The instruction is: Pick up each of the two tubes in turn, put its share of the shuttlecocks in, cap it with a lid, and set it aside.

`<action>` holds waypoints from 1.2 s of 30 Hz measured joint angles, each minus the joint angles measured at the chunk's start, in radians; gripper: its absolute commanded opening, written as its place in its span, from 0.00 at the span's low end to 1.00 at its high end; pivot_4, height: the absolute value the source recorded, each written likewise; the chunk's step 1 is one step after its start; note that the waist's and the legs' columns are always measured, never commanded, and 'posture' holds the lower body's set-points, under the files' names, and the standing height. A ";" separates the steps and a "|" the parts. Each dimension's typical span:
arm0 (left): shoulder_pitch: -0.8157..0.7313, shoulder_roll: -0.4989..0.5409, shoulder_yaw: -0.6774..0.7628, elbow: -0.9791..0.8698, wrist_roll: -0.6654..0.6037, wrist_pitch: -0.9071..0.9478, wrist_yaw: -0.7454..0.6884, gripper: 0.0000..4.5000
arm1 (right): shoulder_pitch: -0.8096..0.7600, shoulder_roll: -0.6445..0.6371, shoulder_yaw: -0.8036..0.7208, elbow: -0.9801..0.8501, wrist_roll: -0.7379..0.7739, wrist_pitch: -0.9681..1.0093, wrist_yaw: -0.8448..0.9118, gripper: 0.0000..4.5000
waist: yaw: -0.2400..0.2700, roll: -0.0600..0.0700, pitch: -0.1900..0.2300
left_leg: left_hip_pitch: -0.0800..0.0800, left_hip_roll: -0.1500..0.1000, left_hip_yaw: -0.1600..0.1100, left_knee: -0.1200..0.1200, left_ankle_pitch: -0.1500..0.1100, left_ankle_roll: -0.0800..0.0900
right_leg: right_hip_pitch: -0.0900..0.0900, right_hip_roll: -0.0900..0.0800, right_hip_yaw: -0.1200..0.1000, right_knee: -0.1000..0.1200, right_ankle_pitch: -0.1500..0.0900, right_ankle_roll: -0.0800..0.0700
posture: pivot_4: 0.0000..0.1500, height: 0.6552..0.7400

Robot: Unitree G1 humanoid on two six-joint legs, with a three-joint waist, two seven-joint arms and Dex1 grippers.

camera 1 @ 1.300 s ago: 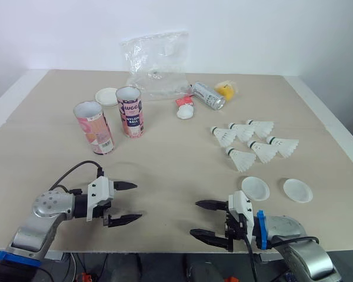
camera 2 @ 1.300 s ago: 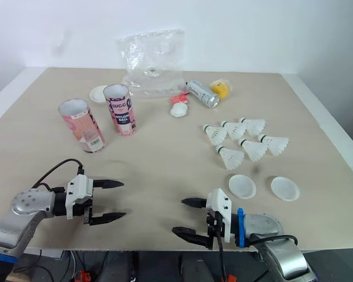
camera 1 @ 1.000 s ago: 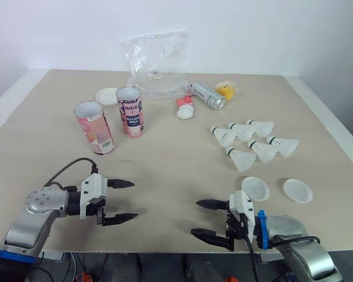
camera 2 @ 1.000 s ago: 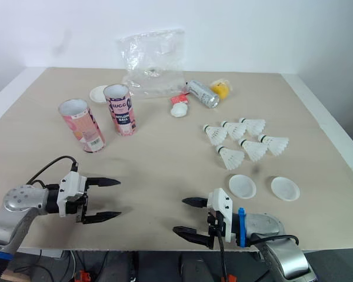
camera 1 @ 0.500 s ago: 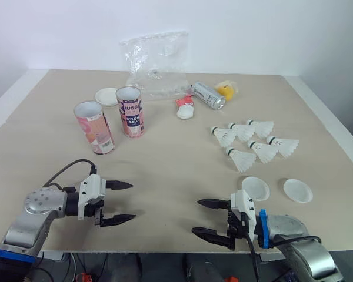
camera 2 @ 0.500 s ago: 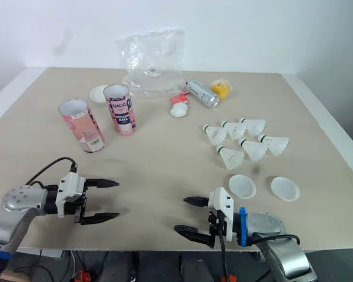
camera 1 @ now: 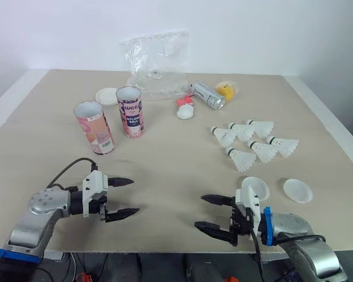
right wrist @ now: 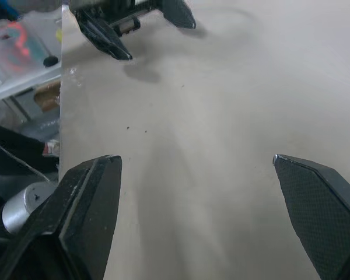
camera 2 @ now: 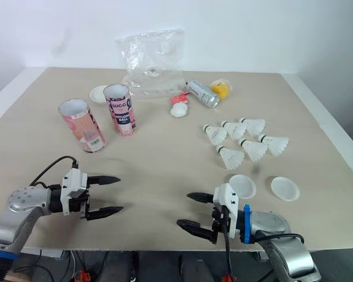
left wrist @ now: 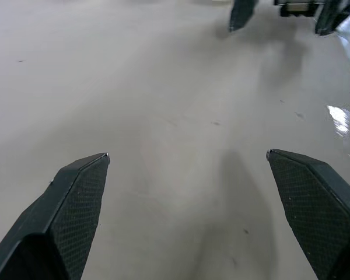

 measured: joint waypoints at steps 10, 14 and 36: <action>0.041 -0.187 0.056 -0.145 0.019 0.131 0.399 1.00 | -0.408 0.046 -0.029 0.087 0.112 0.131 -0.054 0.99 | -0.002 0.000 0.000 | 0.000 0.000 0.000 0.000 0.001 0.002 | 0.005 0.001 0.000 0.000 0.002 0.001 | 1.00 1.00; 0.062 -0.323 0.141 -0.232 0.065 0.252 0.725 1.00 | -0.633 0.078 0.062 0.404 -0.008 -0.017 0.106 0.99 | -0.001 0.000 0.001 | 0.001 0.000 -0.001 0.001 0.001 0.002 | 0.007 0.002 -0.001 0.000 0.002 0.001 | 1.00 1.00; -0.077 -0.514 0.177 -0.184 0.215 0.319 1.129 1.00 | -0.915 0.201 0.075 0.965 -0.206 -0.322 0.318 0.99 | 0.000 0.000 0.001 | 0.003 -0.001 -0.002 0.001 0.002 0.001 | 0.010 0.003 -0.001 0.000 0.003 0.002 | 1.00 1.00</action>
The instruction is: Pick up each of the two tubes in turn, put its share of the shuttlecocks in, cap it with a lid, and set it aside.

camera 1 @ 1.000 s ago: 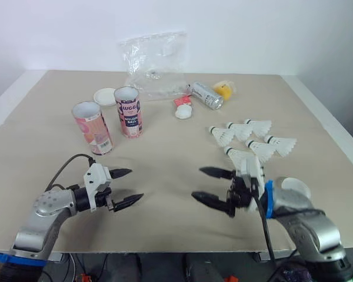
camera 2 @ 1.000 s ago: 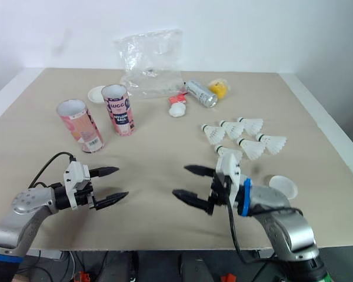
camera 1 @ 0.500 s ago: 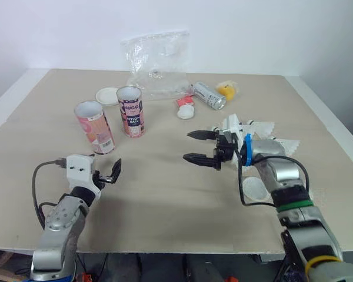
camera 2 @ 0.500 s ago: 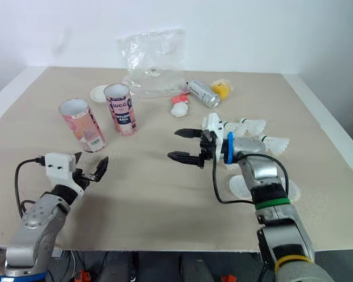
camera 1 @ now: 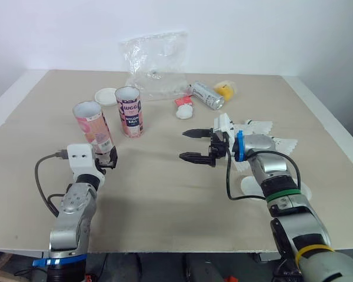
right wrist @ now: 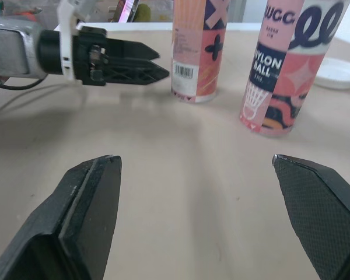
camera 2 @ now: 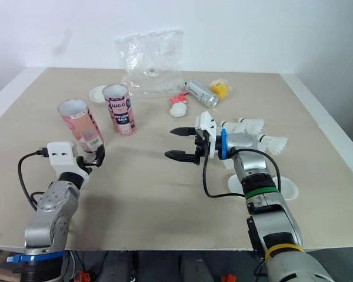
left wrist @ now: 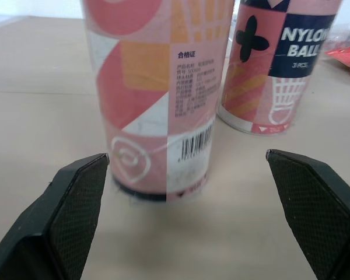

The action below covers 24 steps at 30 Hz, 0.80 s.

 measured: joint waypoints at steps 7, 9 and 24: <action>-0.104 0.047 0.025 0.174 0.012 -0.033 -0.011 1.00 | -0.004 0.008 -0.015 0.015 -0.003 0.000 -0.001 0.99 | 0.000 0.000 0.000 | 0.000 0.000 0.000 -0.001 0.000 0.000 | 0.000 0.001 0.000 0.000 -0.001 0.000 | 1.00 1.00; -0.151 0.059 0.030 0.253 0.015 -0.059 -0.026 1.00 | -0.003 0.008 -0.015 0.014 -0.003 0.000 -0.001 0.99 | 0.000 0.000 0.000 | 0.000 0.000 0.000 -0.001 0.000 0.000 | 0.000 0.001 0.000 0.000 -0.001 0.000 | 1.00 1.00; -0.348 0.128 0.027 0.669 0.019 -0.241 -0.177 1.00 | 0.003 -0.008 -0.022 -0.010 -0.006 0.013 -0.010 0.99 | 0.000 0.000 0.000 | 0.000 0.000 0.000 -0.002 -0.001 -0.001 | -0.001 0.001 0.000 0.000 0.001 0.003 | 1.00 1.00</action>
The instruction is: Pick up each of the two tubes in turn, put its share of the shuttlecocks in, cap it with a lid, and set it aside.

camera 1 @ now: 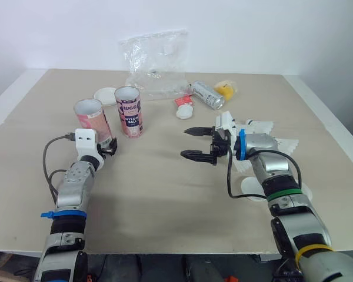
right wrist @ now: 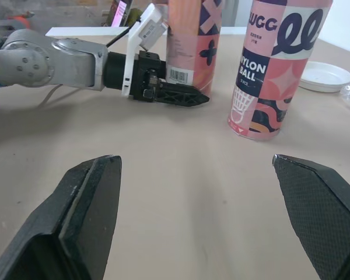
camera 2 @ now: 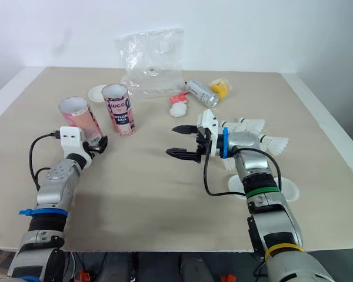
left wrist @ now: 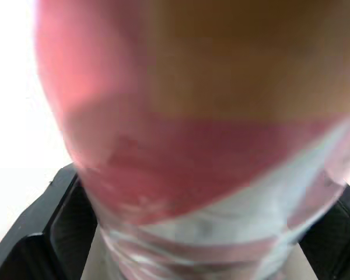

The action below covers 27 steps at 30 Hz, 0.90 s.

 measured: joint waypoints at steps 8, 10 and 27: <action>-0.025 0.020 0.001 0.076 -0.001 -0.066 -0.040 0.74 | 0.013 -0.002 0.000 -0.018 0.000 0.006 -0.010 1.00 | 0.000 0.000 0.000 | 0.000 0.000 0.000 0.000 0.000 -0.001 | 0.000 0.000 0.000 0.000 0.000 0.000 | 1.00 1.00; -0.025 0.024 0.002 0.087 0.000 -0.081 -0.041 0.74 | 0.020 -0.002 0.000 -0.024 0.000 0.009 -0.010 1.00 | 0.000 0.000 0.000 | 0.000 0.000 0.000 0.000 0.000 -0.001 | 0.000 0.000 0.000 0.000 0.000 0.000 | 1.00 1.00; 0.155 0.242 -0.030 -0.104 -0.010 -0.148 -0.344 0.74 | 0.221 -0.039 -0.056 -0.336 0.056 0.142 -0.094 1.00 | 0.001 0.000 0.000 | -0.003 0.000 0.000 -0.003 -0.004 -0.006 | -0.005 0.000 0.000 0.001 -0.004 -0.007 | 1.00 1.00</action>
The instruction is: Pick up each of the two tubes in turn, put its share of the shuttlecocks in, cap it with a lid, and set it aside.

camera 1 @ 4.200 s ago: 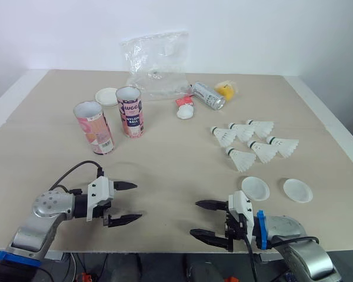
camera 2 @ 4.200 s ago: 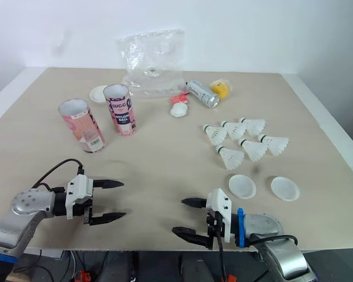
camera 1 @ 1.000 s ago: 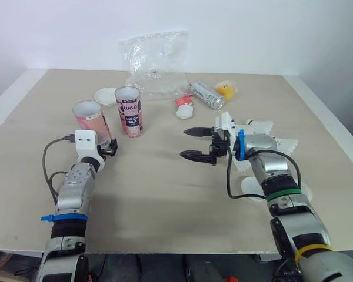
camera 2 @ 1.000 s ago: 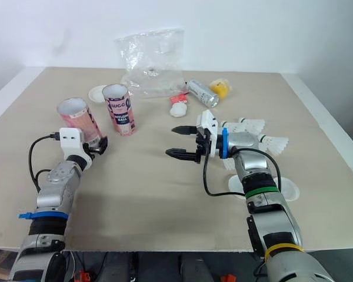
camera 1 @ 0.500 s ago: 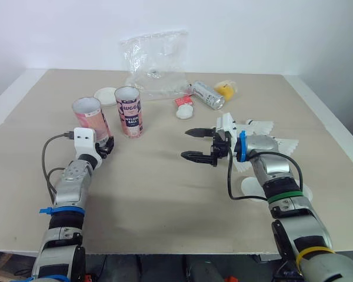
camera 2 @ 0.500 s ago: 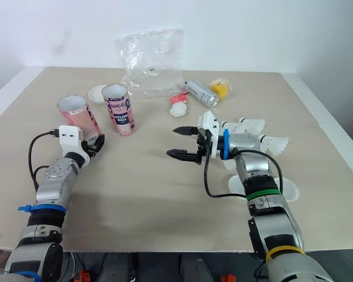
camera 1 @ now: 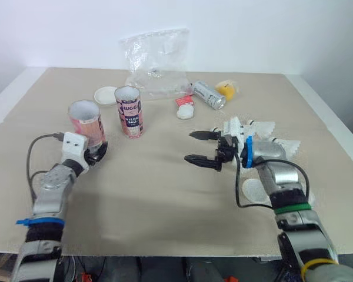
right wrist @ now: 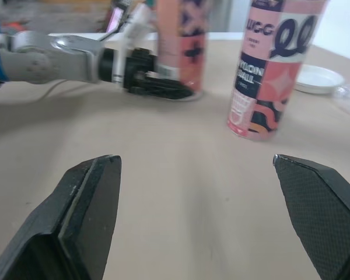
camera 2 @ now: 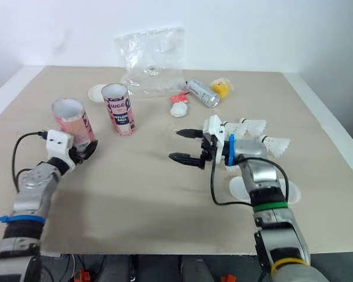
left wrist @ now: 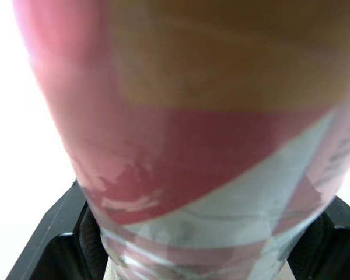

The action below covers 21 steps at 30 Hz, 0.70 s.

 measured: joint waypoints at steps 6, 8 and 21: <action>0.030 0.236 -0.164 -0.223 -0.009 0.138 -0.353 0.74 | 0.199 -0.012 -0.057 -0.310 0.040 0.128 -0.185 1.00 | 0.009 0.000 0.000 | -0.002 0.000 0.000 -0.003 0.000 0.000 | -0.004 0.000 -0.001 0.001 -0.004 -0.003 | 1.00 1.00; -0.078 0.271 -0.268 -0.263 0.013 0.220 -0.462 0.74 | 0.290 -0.011 -0.091 -0.443 0.052 0.195 -0.299 1.00 | 0.014 0.001 0.000 | -0.003 0.000 0.000 -0.003 0.001 0.000 | -0.004 -0.001 -0.001 0.001 -0.008 0.000 | 1.00 1.00; -0.504 0.153 -0.649 -0.142 0.214 0.337 -0.752 0.74 | 0.681 0.080 -0.262 -0.959 0.064 0.468 -0.812 1.00 | 0.005 0.003 -0.001 | -0.006 -0.001 -0.010 0.001 0.002 0.002 | -0.001 0.002 -0.006 0.004 -0.013 0.000 | 1.00 1.00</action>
